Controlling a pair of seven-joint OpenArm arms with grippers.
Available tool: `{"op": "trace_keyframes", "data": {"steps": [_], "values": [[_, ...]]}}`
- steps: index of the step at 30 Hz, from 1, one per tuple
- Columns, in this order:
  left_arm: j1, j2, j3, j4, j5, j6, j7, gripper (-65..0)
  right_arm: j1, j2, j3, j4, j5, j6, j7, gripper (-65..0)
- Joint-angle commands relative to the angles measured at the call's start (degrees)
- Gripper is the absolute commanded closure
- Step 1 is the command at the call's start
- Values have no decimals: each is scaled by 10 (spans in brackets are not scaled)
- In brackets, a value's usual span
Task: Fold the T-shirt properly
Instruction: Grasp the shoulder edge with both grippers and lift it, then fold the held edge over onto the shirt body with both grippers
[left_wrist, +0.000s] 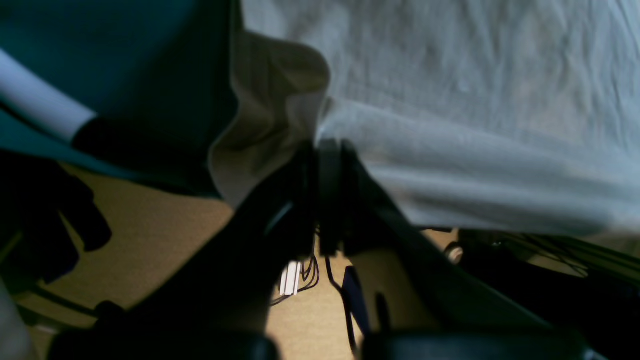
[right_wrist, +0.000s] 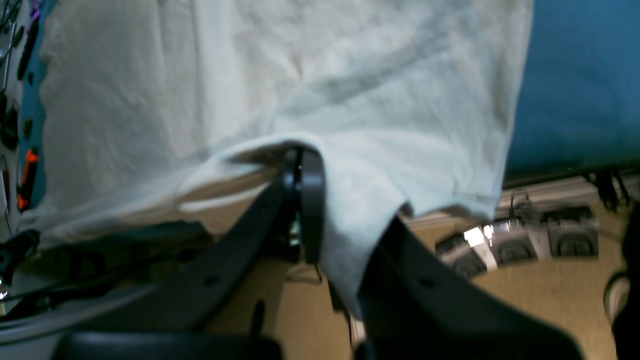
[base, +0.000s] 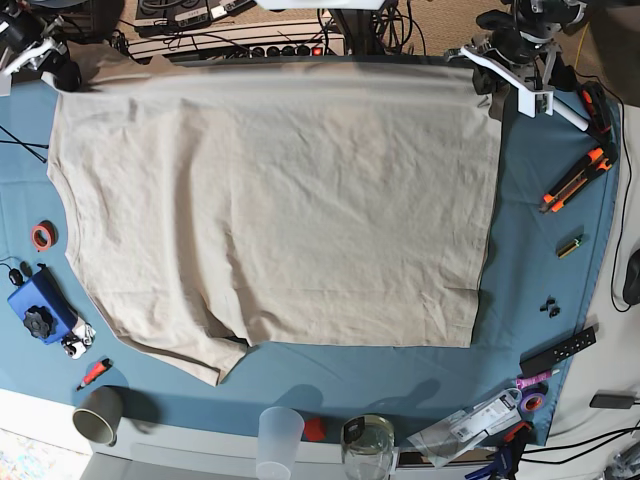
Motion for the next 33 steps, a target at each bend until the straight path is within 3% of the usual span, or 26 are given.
{"op": "trace_keyframes", "data": {"steps": [1,6,18,24,33], "values": [[0,-3,-2,11,3,3,-13,0,0,13,8,8,5,1,20,0],[-14,-3,-2,10,7,3,-25,0,20,13,1,8,-41,1,51,0],[-70,-3,-1,-10,22,-2,-99,0,101,13,-101,8,-140,1,105,0],[-116,-3,-1,-84,31,-2,-99,0,147,13,-109,8,-190,1,123,0],[-168,-7,-1,-89,42,-4,-101,0,203,13,-110,8,-257,1,155,0]]}}
